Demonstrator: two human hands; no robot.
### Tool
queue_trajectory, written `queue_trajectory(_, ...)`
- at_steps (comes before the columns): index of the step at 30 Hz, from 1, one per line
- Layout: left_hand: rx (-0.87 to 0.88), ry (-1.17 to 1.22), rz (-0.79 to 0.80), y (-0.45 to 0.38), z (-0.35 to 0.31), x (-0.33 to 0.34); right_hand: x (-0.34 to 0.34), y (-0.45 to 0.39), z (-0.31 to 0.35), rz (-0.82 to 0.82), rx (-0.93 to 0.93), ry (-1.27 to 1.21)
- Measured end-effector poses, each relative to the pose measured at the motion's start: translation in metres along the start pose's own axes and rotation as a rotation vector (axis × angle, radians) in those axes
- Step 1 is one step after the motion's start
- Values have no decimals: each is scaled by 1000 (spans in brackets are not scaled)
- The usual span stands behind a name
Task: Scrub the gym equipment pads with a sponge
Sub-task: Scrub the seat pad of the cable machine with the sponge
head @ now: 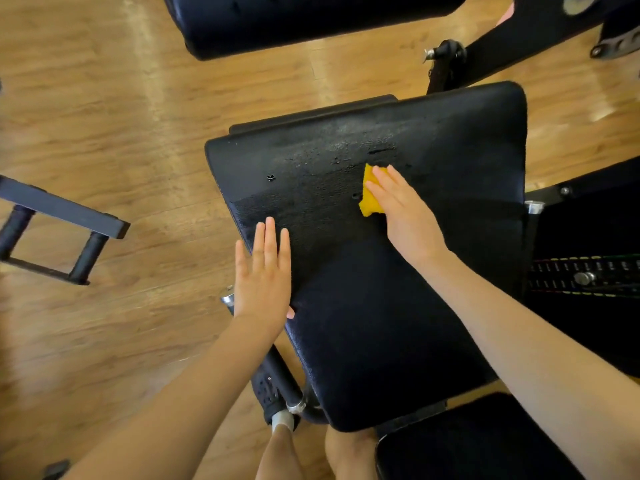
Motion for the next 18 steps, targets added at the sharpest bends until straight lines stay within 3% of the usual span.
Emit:
queue_trajectory(6, 53, -3, -60, -6, -12, -9, -58, 26, -117, -176, 408, -11)
queue_trajectory(10, 54, -10, -79, -9, -17, -7, -84, 24, -145, -311, 531, -177)
queue_trajectory(12, 51, -12, -90, -9, -18, -7, -95, 21, -159, -446, 702, -232)
queue_trajectory(14, 46, -9, -89, -9, -18, -8, -96, 17, -167, -462, 854, -221)
queue_trajectory(18, 40, -13, -83, -9, -19, -8, -79, -2, -132, -402, 798, -106)
Point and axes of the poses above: each hand's wrist, its own y-axis away from the middle knuckle, its own x-axis out of the palm, z = x × y, the point moved 6 cm from there along -y, towards the middle knuckle, and after that the axes turned 7 degrees about -y, right-handed, at the moved point
